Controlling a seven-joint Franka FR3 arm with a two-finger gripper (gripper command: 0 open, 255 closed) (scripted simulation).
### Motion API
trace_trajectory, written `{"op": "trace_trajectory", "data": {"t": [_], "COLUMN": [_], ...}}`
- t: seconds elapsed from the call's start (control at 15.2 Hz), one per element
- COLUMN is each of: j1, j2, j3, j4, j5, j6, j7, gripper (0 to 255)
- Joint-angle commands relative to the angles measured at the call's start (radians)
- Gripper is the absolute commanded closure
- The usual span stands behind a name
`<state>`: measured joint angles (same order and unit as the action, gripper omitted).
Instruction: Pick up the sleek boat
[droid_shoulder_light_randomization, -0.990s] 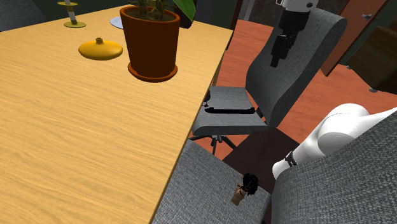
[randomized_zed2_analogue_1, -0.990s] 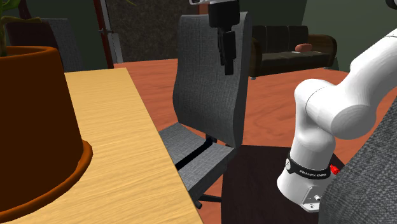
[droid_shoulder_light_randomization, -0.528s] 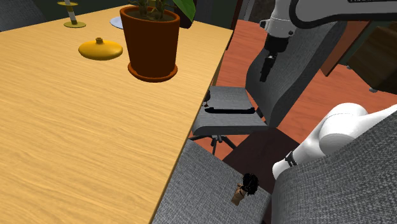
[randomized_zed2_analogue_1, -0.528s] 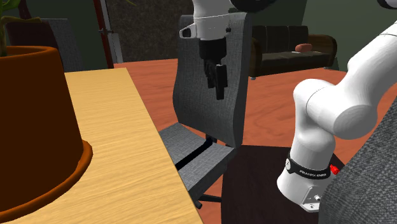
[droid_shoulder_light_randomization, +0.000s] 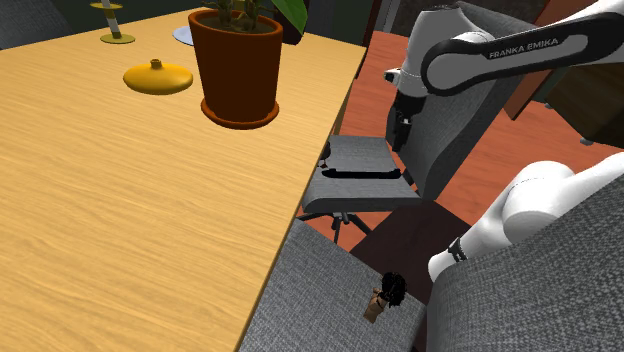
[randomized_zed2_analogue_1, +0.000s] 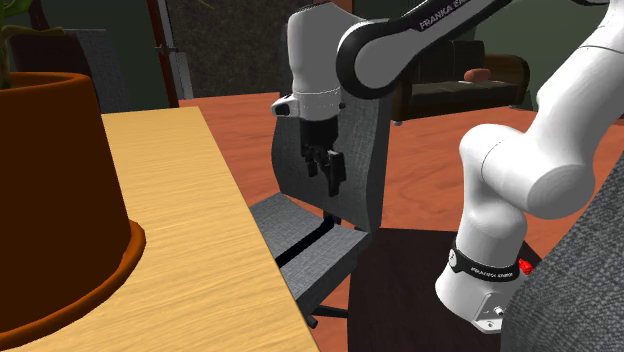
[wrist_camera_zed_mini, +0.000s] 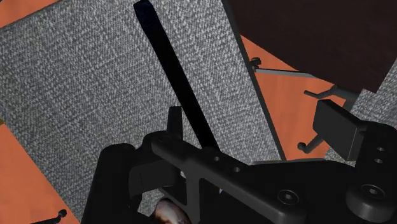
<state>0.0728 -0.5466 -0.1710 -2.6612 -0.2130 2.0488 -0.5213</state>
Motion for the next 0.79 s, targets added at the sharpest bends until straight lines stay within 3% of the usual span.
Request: {"op": "trace_trajectory", "data": {"t": [0.0, 0.4, 0.73], "j1": [0.013, 0.049, 0.075], "j2": [0.072, 0.306, 0.497], "j3": [-0.024, -0.088, -0.112], "j4": [-0.014, -0.026, 0.000], "j5": [-0.015, -0.033, -0.001], "j6": [0.098, 0.368, 0.549], "j7": [-0.058, -0.234, -0.377], "gripper": [0, 0, 0]}}
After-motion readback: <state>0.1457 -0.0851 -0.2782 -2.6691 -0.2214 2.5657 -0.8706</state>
